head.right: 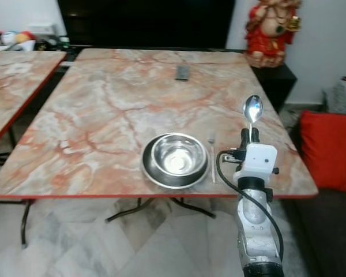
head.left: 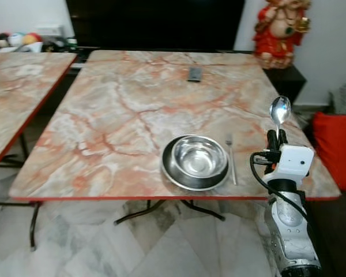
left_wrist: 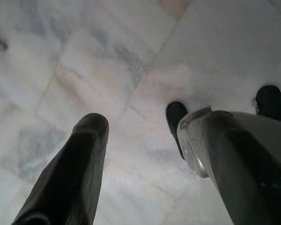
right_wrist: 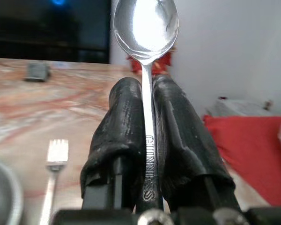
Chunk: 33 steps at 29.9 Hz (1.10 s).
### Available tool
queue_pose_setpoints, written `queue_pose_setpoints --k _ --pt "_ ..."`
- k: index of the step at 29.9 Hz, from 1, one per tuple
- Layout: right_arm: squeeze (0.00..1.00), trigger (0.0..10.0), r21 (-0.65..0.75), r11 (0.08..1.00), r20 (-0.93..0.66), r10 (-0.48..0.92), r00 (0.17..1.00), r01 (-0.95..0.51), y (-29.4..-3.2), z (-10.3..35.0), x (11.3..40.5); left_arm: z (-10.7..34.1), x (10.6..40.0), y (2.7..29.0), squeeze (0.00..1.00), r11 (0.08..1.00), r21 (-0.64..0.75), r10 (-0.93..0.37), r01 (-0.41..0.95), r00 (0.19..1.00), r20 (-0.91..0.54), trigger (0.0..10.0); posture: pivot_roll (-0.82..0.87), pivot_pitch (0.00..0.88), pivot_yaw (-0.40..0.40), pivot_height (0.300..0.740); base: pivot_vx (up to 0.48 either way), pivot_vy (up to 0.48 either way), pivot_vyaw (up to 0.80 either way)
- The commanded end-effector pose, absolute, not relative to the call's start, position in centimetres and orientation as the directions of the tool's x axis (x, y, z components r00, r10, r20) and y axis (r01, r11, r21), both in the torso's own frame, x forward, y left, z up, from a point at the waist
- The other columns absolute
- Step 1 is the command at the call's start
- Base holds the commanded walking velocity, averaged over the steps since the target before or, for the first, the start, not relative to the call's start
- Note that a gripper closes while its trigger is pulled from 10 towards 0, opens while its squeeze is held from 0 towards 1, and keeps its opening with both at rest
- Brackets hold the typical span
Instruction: Setting the table
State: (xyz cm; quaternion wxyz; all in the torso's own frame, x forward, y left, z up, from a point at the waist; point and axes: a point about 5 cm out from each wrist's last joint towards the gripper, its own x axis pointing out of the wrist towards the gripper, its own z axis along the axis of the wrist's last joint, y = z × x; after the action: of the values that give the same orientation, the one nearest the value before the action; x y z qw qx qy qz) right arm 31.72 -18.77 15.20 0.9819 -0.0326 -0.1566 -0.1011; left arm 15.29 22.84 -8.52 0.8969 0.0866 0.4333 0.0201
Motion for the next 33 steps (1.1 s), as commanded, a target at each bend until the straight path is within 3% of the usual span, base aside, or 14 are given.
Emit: queue_pose_setpoints --k 1,6,25,33 --pt "0.0 10.0 -0.03 0.977 0.308 -0.193 0.932 0.212 -18.88 15.3 31.86 -8.78 14.61 22.97 0.0 0.985 0.168 0.11 0.04 0.605 -0.789 10.0 0.01 0.109 -0.022 0.74 0.0 0.0 -0.8" --pt "0.0 10.0 -0.027 0.977 0.305 -0.192 0.933 0.21 -18.85 15.24 31.86 -8.79 14.54 23.06 0.0 0.985 0.169 0.111 0.039 0.604 -0.79 10.0 0.01 0.109 -0.022 0.74 0.0 0.0 -0.68" --pt "0.0 10.0 -0.034 0.978 0.299 -0.187 0.936 0.207 -18.71 15.14 32.01 -8.82 14.37 23.22 0.0 0.985 0.171 0.117 0.034 0.598 -0.793 10.0 0.02 0.108 -0.023 0.74 0.236 0.0 0.0" --pt "0.0 10.0 -0.021 0.97 0.326 -0.221 0.919 0.241 -19.15 15.62 32.08 -8.73 14.59 23.18 0.0 0.985 0.168 0.116 0.03 0.606 -0.787 10.0 0.02 0.104 -0.025 0.74 0.0 0.0 0.0"
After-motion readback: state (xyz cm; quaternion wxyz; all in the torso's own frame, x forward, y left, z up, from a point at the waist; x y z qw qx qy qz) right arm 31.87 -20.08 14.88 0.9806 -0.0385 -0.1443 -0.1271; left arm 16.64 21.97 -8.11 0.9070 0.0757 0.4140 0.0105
